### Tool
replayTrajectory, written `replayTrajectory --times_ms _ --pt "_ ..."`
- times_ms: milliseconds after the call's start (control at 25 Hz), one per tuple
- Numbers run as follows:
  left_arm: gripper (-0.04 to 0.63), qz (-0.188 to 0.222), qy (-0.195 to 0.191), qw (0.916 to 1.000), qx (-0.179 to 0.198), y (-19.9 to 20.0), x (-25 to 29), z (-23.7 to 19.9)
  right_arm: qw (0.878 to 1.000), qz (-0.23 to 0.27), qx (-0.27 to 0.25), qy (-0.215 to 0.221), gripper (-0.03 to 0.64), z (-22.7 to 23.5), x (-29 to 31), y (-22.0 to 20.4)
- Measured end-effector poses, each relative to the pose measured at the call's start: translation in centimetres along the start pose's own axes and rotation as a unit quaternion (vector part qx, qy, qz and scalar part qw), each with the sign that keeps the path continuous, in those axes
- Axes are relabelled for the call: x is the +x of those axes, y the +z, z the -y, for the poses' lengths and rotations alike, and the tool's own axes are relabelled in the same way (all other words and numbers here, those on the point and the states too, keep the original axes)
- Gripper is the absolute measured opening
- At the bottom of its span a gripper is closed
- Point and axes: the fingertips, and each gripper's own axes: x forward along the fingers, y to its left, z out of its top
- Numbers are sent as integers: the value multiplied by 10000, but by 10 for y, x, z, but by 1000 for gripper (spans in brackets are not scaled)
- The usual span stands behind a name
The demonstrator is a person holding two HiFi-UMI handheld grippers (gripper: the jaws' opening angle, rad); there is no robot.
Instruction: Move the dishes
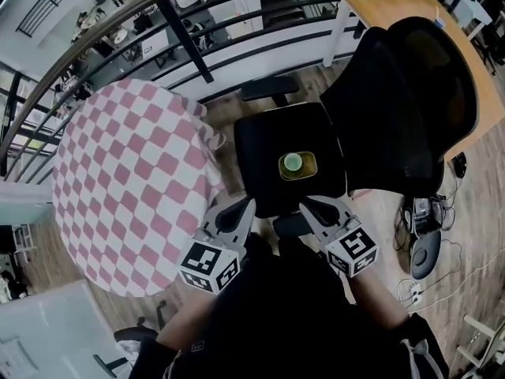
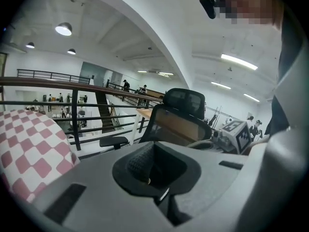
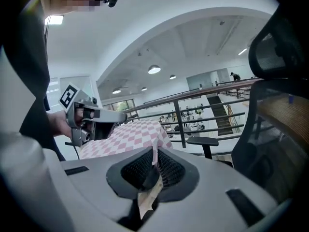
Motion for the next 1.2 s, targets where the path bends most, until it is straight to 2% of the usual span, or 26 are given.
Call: replayTrajectory --times_ms 120,280,560,760,880,1080,1200 --pt "3 -58 -45 10000 -47 -3 17 -23 9997 -229 -1 49 25 14 33 -6" --pt "3 -352 -129 9988 -314 -28 30 -52 9962 -856 -157 82 25 23 66 -34" --pt "3 -623 -48 9976 -314 -80 91 -106 9883 -1386 -628 -45 25 79 109 -90" --pt "3 -1109 -296 9931 -225 -139 131 -108 9867 -1545 -501 -19 26 107 139 -139" --pt "3 -1243 -370 9912 -275 -166 158 -115 9839 -1668 -642 18 26 124 161 -169" --pt "3 -1264 -373 9905 -386 -202 191 -131 9716 -2141 -979 238 29 147 194 -225" --pt "3 -1312 -313 9899 -435 -233 203 -139 9572 -2607 -1215 320 75 156 204 -258"
